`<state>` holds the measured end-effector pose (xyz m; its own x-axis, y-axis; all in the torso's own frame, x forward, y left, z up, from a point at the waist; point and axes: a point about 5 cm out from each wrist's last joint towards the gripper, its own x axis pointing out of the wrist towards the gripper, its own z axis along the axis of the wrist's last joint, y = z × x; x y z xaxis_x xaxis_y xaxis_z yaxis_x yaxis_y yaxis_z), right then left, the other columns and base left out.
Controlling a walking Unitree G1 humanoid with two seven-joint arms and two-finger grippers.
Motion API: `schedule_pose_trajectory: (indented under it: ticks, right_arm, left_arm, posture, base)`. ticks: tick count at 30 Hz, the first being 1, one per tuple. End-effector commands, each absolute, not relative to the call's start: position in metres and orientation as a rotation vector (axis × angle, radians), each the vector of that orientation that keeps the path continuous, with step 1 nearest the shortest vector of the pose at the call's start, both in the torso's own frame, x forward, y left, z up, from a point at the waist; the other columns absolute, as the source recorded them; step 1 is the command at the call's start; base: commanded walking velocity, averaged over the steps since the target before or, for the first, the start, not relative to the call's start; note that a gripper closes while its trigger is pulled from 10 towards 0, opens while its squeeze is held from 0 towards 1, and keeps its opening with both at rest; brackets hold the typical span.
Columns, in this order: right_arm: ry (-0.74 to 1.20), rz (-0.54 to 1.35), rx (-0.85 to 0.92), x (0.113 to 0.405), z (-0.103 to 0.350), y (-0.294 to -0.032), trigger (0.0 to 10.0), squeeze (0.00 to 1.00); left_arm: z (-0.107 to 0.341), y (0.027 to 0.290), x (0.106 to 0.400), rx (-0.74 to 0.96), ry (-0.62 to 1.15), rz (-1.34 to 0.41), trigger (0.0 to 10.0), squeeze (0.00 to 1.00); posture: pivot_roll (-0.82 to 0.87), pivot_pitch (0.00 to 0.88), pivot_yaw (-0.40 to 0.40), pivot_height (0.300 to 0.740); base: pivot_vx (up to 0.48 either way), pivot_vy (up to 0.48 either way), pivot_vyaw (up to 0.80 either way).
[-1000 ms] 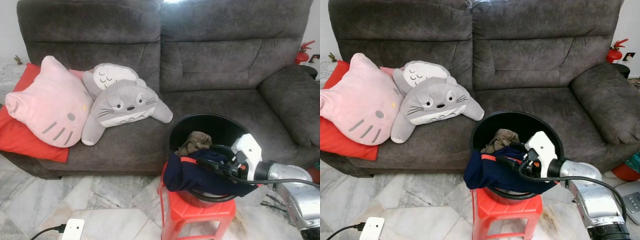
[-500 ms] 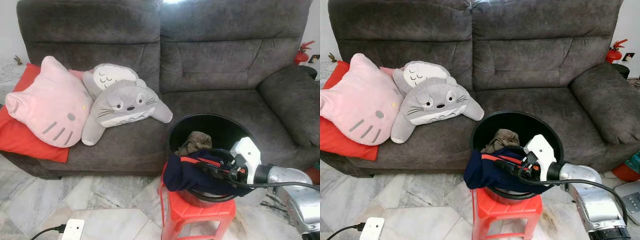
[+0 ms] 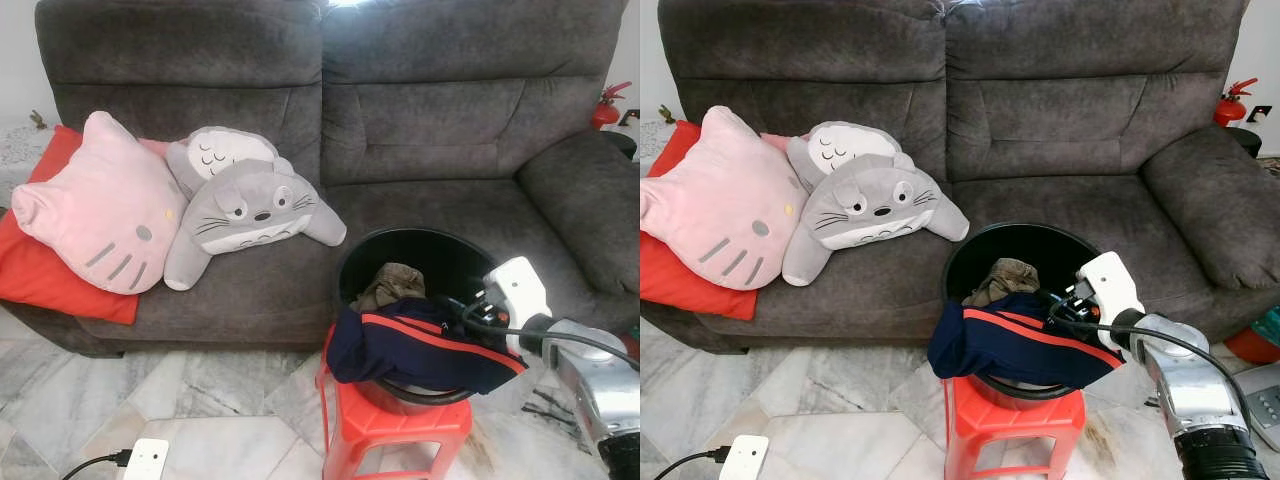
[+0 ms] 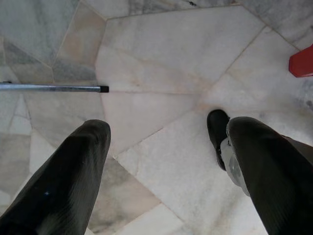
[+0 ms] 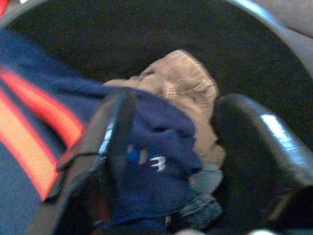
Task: Hang hanger
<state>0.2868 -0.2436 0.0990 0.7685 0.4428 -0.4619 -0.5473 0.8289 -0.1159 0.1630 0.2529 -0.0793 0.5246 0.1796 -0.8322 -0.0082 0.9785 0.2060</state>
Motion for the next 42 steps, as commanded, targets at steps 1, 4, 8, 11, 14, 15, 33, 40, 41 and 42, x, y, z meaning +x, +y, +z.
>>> schedule_pose_trajectory:
  ticks: [1, 4, 8, 11, 14, 15, 33, 40, 41, 42]
  right_arm:
    - [0.443, 0.666, -0.236, 0.279, 0.096, -0.229, 10.0, 0.00]
    - [0.419, 0.741, -0.221, 0.273, 0.100, -0.220, 10.0, 0.00]
    - [0.373, 0.847, -0.198, 0.264, 0.108, -0.207, 10.0, 0.00]
    - [0.353, 0.887, -0.193, 0.260, 0.114, -0.202, 10.0, 0.00]
    - [0.341, 0.909, -0.183, 0.258, 0.117, -0.199, 10.0, 0.00]
    - [0.327, 0.940, -0.173, 0.255, 0.120, -0.194, 10.0, 0.00]
    - [0.204, 0.734, -0.160, 0.293, 0.138, -0.195, 10.0, 0.00]
    - [0.169, 0.592, -0.125, 0.308, 0.139, -0.202, 10.0, 0.00]
    - [0.137, 0.564, -0.115, 0.309, 0.142, -0.200, 10.0, 0.00]
    - [0.123, 0.550, -0.109, 0.309, 0.143, -0.199, 10.0, 0.00]
  left_arm:
    - [-0.081, 0.255, 0.158, 0.194, 1.034, 0.113, 10.0, 0.00]
    - [-0.081, 0.255, 0.158, 0.194, 1.035, 0.113, 10.0, 0.00]
    - [-0.081, 0.255, 0.158, 0.195, 1.037, 0.109, 10.0, 0.00]
    - [-0.081, 0.255, 0.158, 0.193, 1.037, 0.108, 10.0, 0.00]
    - [-0.081, 0.255, 0.158, 0.193, 1.036, 0.108, 10.0, 0.00]
    - [-0.081, 0.255, 0.158, 0.193, 1.036, 0.109, 10.0, 0.00]
    - [-0.080, 0.255, 0.160, 0.199, 1.028, 0.113, 10.0, 0.00]
    - [-0.080, 0.255, 0.160, 0.193, 1.026, 0.120, 10.0, 0.00]
    - [-0.080, 0.255, 0.159, 0.187, 1.024, 0.123, 10.0, 0.00]
    - [-0.080, 0.255, 0.159, 0.187, 1.024, 0.124, 10.0, 0.00]
  posture:
    - [-0.20, 0.037, 0.039, 0.740]
    - [-0.20, 0.040, 0.040, 0.740]
    - [-0.20, 0.040, 0.040, 0.740]
    - [-0.20, 0.040, 0.039, 0.740]
    - [-0.20, 0.040, 0.039, 0.740]
    - [-0.20, 0.040, 0.039, 0.740]
    - [-0.20, 0.034, 0.045, 0.740]
    - [-0.20, 0.031, 0.039, 0.740]
    - [-0.20, 0.031, 0.039, 0.740]
    - [-0.20, 0.031, 0.039, 0.740]
  base:
    - [0.000, 0.000, 0.00]
    - [0.000, 0.000, 0.00]
    - [0.000, 0.000, 0.00]
    - [0.000, 0.000, 0.00]
    - [0.000, 0.000, 0.00]
    - [0.000, 0.000, 0.00]
    - [0.000, 0.000, 0.00]
    - [0.000, 0.000, 0.00]
    - [0.000, 0.000, 0.00]
    - [0.000, 0.000, 0.00]
